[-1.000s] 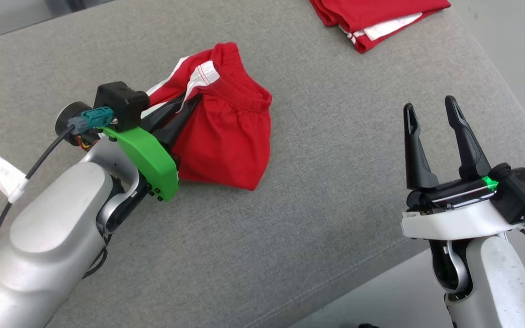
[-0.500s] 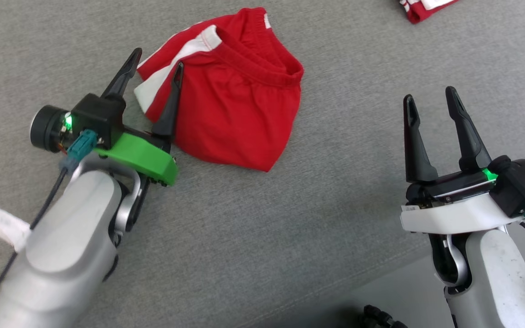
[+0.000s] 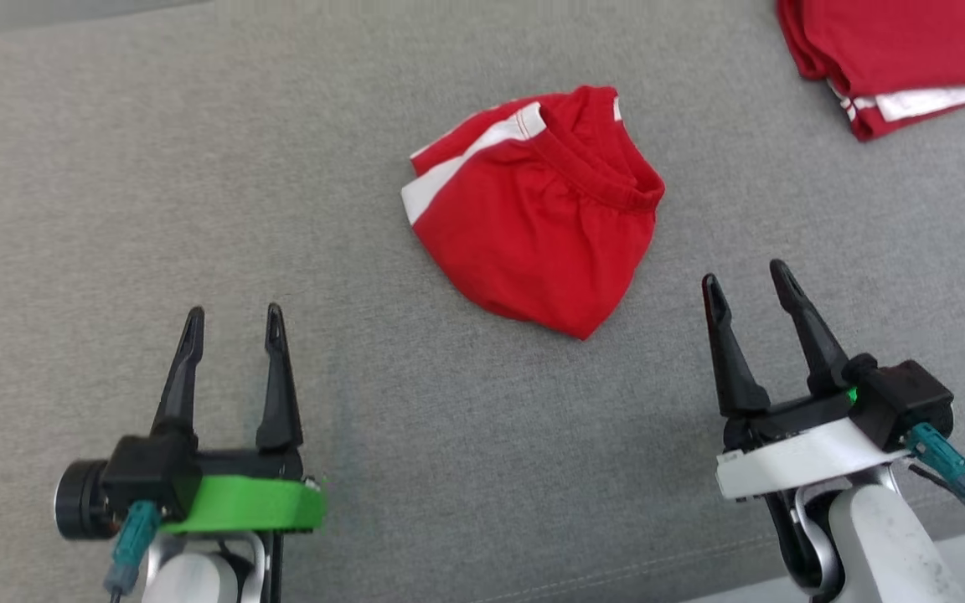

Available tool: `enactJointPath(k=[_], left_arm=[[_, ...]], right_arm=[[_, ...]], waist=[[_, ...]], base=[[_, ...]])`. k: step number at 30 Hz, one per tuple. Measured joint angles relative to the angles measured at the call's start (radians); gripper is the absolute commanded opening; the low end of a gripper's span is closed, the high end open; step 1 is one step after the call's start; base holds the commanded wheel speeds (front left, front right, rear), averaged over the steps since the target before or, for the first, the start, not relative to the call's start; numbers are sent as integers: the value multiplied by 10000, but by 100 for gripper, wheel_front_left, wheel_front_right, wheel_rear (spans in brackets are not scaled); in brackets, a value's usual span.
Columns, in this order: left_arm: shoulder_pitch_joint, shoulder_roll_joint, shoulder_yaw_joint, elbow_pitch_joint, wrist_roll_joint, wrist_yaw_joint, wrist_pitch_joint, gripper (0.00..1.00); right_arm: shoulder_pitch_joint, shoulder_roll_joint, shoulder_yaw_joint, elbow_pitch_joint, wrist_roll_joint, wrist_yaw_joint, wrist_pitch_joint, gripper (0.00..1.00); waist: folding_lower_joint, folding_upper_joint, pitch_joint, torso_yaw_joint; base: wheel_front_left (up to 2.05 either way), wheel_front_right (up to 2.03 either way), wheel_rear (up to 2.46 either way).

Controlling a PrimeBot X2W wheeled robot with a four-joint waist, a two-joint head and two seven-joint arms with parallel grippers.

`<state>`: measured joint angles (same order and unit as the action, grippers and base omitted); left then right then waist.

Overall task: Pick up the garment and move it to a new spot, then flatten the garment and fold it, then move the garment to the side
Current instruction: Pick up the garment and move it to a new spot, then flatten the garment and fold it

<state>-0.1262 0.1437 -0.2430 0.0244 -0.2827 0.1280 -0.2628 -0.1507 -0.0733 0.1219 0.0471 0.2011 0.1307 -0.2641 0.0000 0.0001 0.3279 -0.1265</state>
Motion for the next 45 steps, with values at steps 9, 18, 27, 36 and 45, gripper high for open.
enactJointPath(k=[9, 18, 27, 36, 45], left_arm=[[2491, -796, 1212, -895, 1005, -800, -12, 100], [3538, -920, 1436, -1032, 1423, -974, -12, 100], [3725, -926, 1170, -941, 1365, -890, -13, 100], [3725, -928, 1014, -945, 1455, -825, -13, 100], [3721, -930, 1011, -855, 1480, -821, -13, 100]], right_arm=[[1198, 79, 136, 330, 15, 0, 0, 100], [1889, 161, 226, 623, 17, 0, 0, 100], [2054, 196, 178, 713, 33, 0, 0, 100], [2068, 201, 144, 746, 84, 0, 0, 100], [2080, 213, 140, 782, 119, 0, 0, 100]], waist=[[0, 0, -2002, 725], [0, 0, -3443, 1149], [0, 0, -3955, 1335], [0, 0, -3976, 1387], [0, 0, -4024, 1437]], base=[[0, 0, 0], [0, 0, 0], [0, 0, 0], [0, 0, 0], [0, 0, 0]])
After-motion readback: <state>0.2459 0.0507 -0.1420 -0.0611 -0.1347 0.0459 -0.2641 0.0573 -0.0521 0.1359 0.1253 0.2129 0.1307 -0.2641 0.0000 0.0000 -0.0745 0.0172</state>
